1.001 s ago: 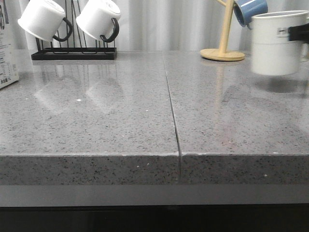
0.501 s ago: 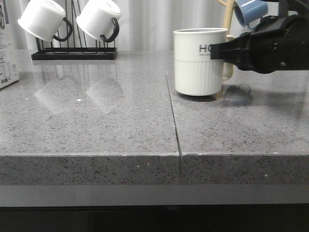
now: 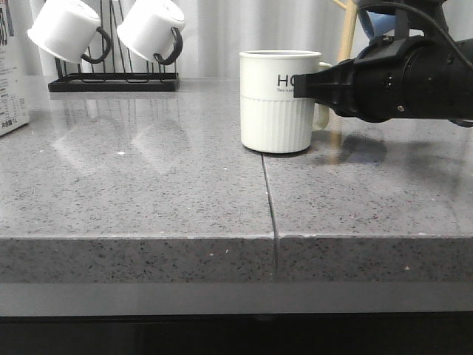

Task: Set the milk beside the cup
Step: 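Grasp the HOME mug handle with the right gripper and slide it toward center, then release the mug and withdraw the right gripper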

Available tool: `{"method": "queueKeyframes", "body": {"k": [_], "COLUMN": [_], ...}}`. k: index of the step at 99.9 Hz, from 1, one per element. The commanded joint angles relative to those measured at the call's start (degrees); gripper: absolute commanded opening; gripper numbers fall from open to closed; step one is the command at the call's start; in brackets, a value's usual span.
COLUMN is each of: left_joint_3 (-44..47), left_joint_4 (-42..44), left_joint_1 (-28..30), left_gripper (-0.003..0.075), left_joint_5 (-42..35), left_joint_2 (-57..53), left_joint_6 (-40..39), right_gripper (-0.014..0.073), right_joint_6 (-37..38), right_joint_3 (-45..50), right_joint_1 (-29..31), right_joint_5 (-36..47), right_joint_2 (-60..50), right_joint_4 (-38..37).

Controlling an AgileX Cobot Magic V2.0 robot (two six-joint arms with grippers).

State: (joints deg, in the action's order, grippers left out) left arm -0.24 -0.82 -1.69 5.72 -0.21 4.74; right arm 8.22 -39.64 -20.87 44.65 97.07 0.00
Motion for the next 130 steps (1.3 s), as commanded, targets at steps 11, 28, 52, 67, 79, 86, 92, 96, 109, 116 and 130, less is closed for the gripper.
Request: {"method": "queueKeyframes", "body": {"k": [11,28,52,67,79,86,92,96,109,116,130], "left_joint_3": [2.6,2.6,2.6,2.6,2.6,2.6,2.6,2.6,2.6,2.6,2.6], "left_joint_4": [-0.2,-0.2,-0.2,-0.2,-0.2,-0.2,-0.2,-0.2,-0.2,-0.2,-0.2], "left_joint_1": [0.0,0.0,0.0,0.0,0.0,0.0,0.0,0.0,0.0,0.0,0.0], "left_gripper": [-0.0020,-0.0020,-0.0020,-0.0020,-0.0020,-0.0020,-0.0020,-0.0020,-0.0020,-0.0020,-0.0020], "left_joint_5": [-4.4,-4.4,-4.4,-4.4,-4.4,-4.4,-4.4,-4.4,-4.4,-4.4,-4.4], "left_joint_2": [-1.8,-1.8,-1.8,-1.8,-1.8,-1.8,-1.8,-1.8,-1.8,-1.8,-1.8], "left_joint_6": [-0.4,-0.4,-0.4,-0.4,-0.4,-0.4,-0.4,-0.4,-0.4,-0.4,-0.4], "right_gripper": [0.0169,0.0204,0.0204,0.0204,0.0202,0.0166,0.0097,0.0056,-0.0063,-0.0066,-0.0066], "right_joint_6": [0.3,0.3,0.3,0.3,0.3,0.3,0.3,0.3,0.3,0.3,0.3], "right_joint_3": [-1.7,-1.4,1.7,4.7,7.5,9.1,10.5,11.5,15.3,17.4,21.6], "right_joint_1": [0.0,0.0,0.0,0.0,0.0,0.0,0.0,0.0,0.0,0.0,0.0], "right_joint_5": [5.0,4.9,6.1,6.3,6.3,6.3,6.3,6.3,6.2,5.7,2.1], "right_joint_2": [-2.2,-2.2,-2.8,-5.0,-8.4,-11.0,-13.6,-15.1,-22.0,-25.8,-34.0], "right_joint_4": [0.4,0.4,0.4,0.4,0.4,0.5,0.6,0.6,0.5,0.5,0.0]}}
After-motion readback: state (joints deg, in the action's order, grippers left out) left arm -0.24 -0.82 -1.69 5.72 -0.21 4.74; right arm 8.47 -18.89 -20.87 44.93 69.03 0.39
